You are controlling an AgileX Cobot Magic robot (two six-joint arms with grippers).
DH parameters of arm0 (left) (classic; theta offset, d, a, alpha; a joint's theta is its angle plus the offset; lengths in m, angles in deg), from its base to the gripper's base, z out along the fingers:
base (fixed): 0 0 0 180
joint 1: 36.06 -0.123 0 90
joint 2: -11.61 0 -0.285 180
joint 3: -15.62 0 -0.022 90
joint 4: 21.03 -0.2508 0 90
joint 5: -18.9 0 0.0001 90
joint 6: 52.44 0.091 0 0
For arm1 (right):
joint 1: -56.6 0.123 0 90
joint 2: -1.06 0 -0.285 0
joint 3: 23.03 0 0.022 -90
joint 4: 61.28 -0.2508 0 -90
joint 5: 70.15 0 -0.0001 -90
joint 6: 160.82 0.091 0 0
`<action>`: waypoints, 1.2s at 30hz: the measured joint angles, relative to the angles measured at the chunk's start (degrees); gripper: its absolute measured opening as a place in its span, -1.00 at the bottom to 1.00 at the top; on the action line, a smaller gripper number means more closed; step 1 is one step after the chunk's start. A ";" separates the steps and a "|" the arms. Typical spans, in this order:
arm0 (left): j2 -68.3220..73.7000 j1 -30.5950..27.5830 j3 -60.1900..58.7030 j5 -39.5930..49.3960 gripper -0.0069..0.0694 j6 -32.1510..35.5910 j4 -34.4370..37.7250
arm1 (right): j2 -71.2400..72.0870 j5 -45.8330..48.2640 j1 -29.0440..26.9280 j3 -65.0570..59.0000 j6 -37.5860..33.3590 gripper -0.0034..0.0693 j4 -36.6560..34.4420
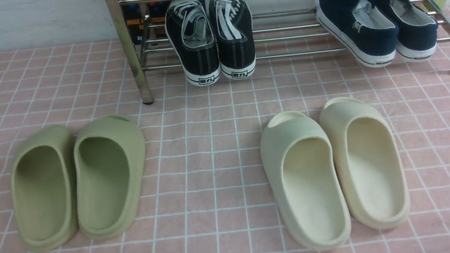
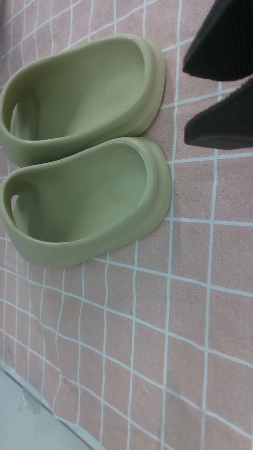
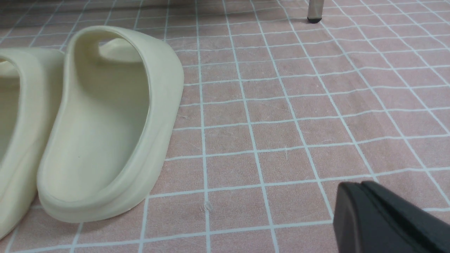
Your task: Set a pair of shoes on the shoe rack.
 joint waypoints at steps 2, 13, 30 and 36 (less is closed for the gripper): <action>0.00 0.00 0.00 0.00 -0.19 0.00 0.00 | 0.00 0.00 0.00 0.00 0.00 -0.95 0.00; 0.00 0.00 0.00 0.05 -0.19 0.00 0.00 | 0.00 0.00 0.00 0.00 0.00 -0.93 0.00; 0.00 0.00 0.00 0.05 -0.19 0.00 0.00 | 0.00 0.00 0.00 0.05 0.00 -0.89 -0.33; 0.00 0.00 0.00 0.05 -0.19 0.00 0.00 | 0.00 0.00 0.00 0.05 0.00 -0.88 -0.33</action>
